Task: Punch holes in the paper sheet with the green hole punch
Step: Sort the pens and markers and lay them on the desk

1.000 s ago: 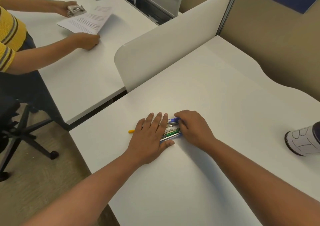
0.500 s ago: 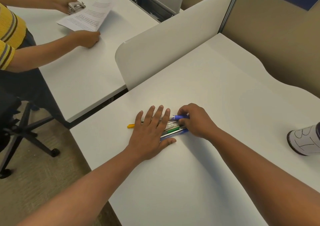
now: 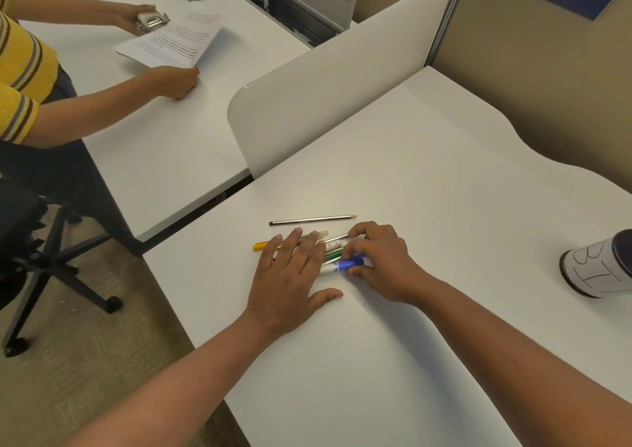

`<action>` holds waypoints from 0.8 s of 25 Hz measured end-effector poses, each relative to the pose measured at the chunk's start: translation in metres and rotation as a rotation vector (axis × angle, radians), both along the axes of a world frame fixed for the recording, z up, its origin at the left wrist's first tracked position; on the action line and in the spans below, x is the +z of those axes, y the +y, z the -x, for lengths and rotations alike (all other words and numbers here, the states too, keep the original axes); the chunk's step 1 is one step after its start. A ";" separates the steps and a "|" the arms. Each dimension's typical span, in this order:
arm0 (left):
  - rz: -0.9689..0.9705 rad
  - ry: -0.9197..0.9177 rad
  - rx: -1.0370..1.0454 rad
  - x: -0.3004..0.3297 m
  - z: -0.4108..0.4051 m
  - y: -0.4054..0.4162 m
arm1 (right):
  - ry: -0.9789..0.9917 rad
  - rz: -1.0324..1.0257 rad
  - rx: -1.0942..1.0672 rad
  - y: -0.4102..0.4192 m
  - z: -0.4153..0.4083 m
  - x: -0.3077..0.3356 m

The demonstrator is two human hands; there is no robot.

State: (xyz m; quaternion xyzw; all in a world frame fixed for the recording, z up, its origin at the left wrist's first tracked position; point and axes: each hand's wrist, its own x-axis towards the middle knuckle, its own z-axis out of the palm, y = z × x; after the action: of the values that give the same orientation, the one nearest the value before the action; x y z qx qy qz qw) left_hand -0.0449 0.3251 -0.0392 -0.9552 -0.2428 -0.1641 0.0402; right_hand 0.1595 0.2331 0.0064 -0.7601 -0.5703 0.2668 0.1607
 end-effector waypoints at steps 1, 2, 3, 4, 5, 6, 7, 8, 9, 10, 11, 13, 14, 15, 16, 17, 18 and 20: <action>0.005 -0.009 0.000 -0.001 0.002 -0.002 | -0.017 0.016 0.015 -0.003 0.001 -0.003; 0.016 -0.012 -0.004 -0.002 0.003 -0.003 | -0.021 0.020 0.018 -0.005 0.002 -0.005; 0.033 -0.003 -0.003 -0.002 0.003 -0.003 | -0.017 0.011 0.012 -0.007 0.002 -0.008; 0.057 0.020 0.006 -0.001 0.002 -0.003 | -0.011 -0.005 -0.003 -0.008 0.002 -0.009; 0.088 0.050 0.022 0.001 0.001 -0.001 | -0.006 -0.020 -0.023 -0.008 0.003 -0.011; 0.122 0.080 0.038 0.003 -0.001 0.003 | -0.001 -0.030 -0.045 -0.006 0.003 -0.012; 0.156 0.110 0.049 0.004 -0.003 0.007 | 0.004 -0.031 -0.062 -0.004 0.003 -0.013; 0.184 0.147 0.056 0.005 -0.005 0.013 | 0.002 -0.021 -0.065 -0.002 0.002 -0.014; 0.211 0.197 0.063 0.007 -0.008 0.018 | -0.010 -0.002 -0.052 0.001 0.001 -0.015; 0.236 0.252 0.073 0.008 -0.011 0.024 | -0.029 0.025 -0.032 0.004 -0.001 -0.016; 0.259 0.297 0.079 0.009 -0.014 0.029 | -0.045 0.049 -0.013 0.008 -0.003 -0.017; 0.278 0.326 0.080 0.010 -0.018 0.034 | -0.042 0.052 -0.006 0.015 -0.006 -0.018; 0.264 0.313 0.074 0.011 -0.020 0.035 | -0.026 0.027 -0.022 0.017 -0.007 -0.019; 0.243 0.289 0.064 0.012 -0.020 0.034 | -0.012 -0.006 -0.042 0.019 -0.007 -0.019; 0.222 0.255 0.053 0.011 -0.021 0.034 | -0.006 -0.033 -0.059 0.019 -0.006 -0.020; 0.207 0.222 0.045 0.010 -0.021 0.033 | -0.007 -0.051 -0.066 0.020 -0.006 -0.020; 0.195 0.196 0.040 0.009 -0.021 0.032 | -0.010 -0.059 -0.064 0.019 -0.005 -0.020; 0.177 0.179 0.037 0.008 -0.020 0.031 | -0.015 -0.050 -0.055 0.017 -0.005 -0.020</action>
State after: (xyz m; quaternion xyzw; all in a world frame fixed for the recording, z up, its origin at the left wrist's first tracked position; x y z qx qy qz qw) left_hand -0.0249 0.3562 -0.0310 -0.9613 -0.2692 -0.0553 -0.0196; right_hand 0.1640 0.2504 -0.0132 -0.7731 -0.5570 0.2422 0.1828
